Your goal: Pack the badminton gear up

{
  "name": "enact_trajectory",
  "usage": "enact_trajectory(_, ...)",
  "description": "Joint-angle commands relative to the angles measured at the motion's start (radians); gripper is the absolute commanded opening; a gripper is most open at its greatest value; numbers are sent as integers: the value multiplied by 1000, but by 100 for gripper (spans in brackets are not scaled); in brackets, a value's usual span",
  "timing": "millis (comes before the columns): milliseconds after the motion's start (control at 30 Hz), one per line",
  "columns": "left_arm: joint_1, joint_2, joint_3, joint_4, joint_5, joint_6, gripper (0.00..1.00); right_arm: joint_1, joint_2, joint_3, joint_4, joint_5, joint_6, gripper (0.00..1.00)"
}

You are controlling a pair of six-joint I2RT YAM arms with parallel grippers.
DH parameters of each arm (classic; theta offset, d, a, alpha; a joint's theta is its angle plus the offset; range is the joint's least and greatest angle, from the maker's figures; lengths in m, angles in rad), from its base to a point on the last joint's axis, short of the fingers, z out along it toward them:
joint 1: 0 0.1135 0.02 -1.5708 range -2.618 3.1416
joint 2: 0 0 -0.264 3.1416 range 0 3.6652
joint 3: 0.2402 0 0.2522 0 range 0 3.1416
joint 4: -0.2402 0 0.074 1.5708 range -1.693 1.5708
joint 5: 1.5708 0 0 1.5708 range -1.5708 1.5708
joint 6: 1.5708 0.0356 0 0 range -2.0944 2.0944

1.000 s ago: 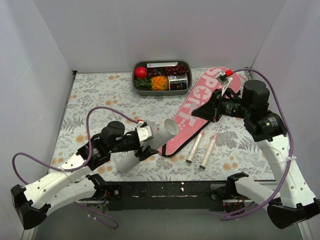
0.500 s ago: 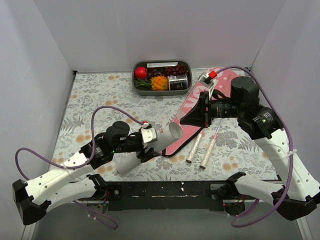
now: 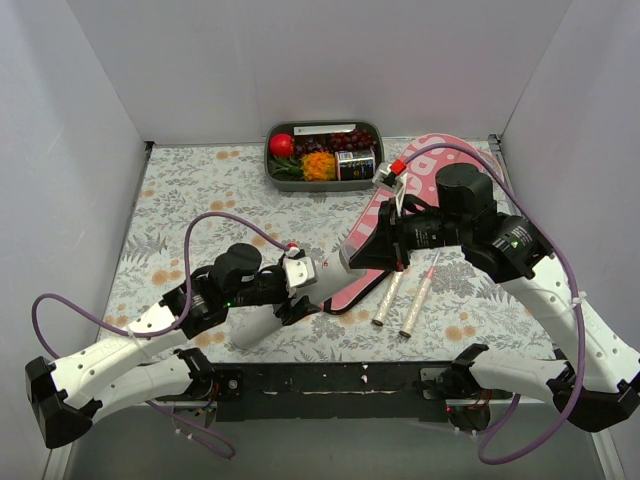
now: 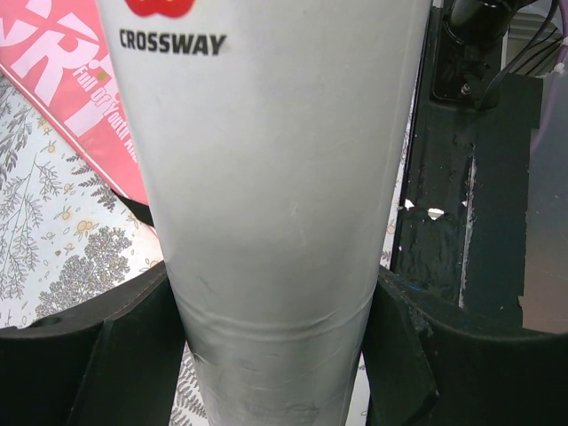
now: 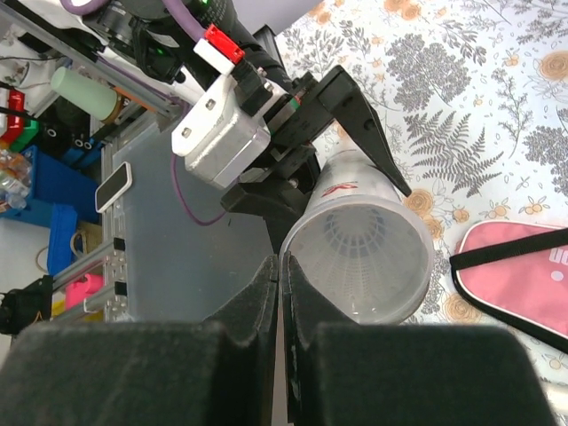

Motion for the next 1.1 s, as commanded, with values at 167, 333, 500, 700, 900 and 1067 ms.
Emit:
enact_trajectory(167, -9, -6, 45, -3, -15, 16, 0, 29, -1, -1, -42, 36, -36, 7)
enact_trajectory(333, -9, -15, 42, -5, -15, 16, 0, 34, -11, -24, -36, 34, -28, 6)
enact_trajectory(500, -9, -13, 45, -5, -13, 16, 0, 34, -15, -42, -30, 25, -26, 6)
enact_trajectory(700, -10, -18, 42, -5, -15, 19, 0, 35, -6, -52, -22, 6, -26, 5)
enact_trajectory(900, -10, -24, 42, -5, -21, 23, 0, 38, 5, -59, -38, -10, -39, 5)
enact_trajectory(1067, -10, -29, 39, -2, -22, 26, 0, 53, 9, -64, -38, -26, -39, 4)
